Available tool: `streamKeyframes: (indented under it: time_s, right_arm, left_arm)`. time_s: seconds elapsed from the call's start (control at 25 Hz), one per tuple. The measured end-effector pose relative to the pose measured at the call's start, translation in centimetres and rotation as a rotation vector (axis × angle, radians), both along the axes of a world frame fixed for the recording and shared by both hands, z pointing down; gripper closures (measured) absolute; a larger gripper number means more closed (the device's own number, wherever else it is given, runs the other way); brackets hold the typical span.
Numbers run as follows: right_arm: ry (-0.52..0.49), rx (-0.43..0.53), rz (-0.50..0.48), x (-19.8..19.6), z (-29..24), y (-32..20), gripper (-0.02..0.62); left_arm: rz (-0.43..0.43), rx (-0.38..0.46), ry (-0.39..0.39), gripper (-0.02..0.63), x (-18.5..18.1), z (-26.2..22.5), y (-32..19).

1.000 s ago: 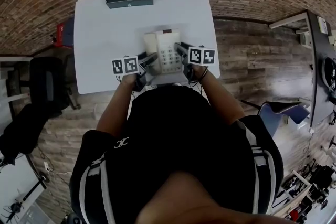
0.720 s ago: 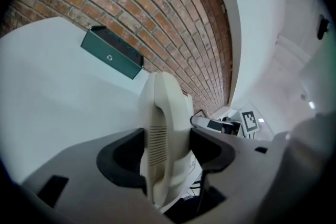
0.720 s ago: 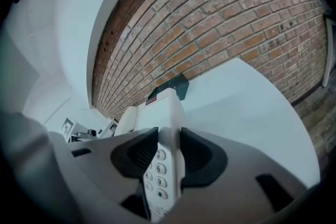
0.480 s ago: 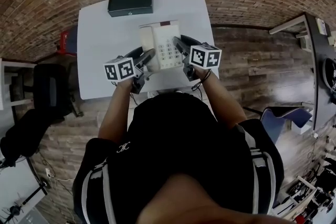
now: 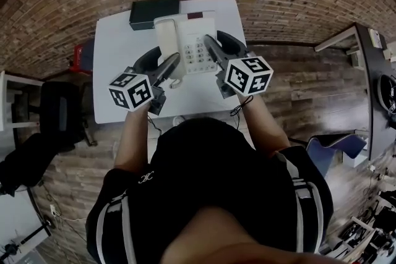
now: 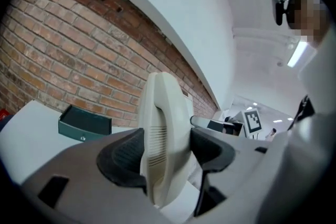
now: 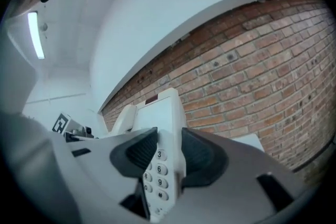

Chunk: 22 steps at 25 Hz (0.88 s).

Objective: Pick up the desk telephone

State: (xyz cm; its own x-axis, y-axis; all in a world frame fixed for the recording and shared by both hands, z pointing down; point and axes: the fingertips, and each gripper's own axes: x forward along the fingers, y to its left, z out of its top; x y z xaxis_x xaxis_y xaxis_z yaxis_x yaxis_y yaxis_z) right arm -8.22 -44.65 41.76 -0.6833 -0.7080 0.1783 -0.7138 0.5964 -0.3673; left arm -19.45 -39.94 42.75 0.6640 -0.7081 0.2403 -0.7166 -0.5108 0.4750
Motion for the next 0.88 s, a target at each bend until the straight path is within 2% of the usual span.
streamKeyframes:
  time_s: [0.16, 0.32, 0.52, 0.88]
  right_arm:
    - [-0.019, 0.087, 0.015, 0.4, -4.2, 0.6, 0.468]
    - [-0.026, 0.140, 0.014, 0.5, -6.4, 0.9, 0.469]
    - [-0.020, 0.171, 0.012, 0.2, -7.3, 1.2, 0.472]
    - [-0.040, 0.147, 0.022, 0.2, -6.7, 1.1, 0.472]
  left_arm:
    - [-0.001, 0.100, -0.001, 0.328, 0.2, -4.0, 0.4]
    - [-0.007, 0.156, -0.005, 0.328, 0.3, -5.9, 0.7]
    - [-0.015, 0.165, 0.001, 0.327, 0.0, -6.6, 0.9]
    - [-0.027, 0.175, -0.025, 0.325, -0.1, -6.4, 0.9]
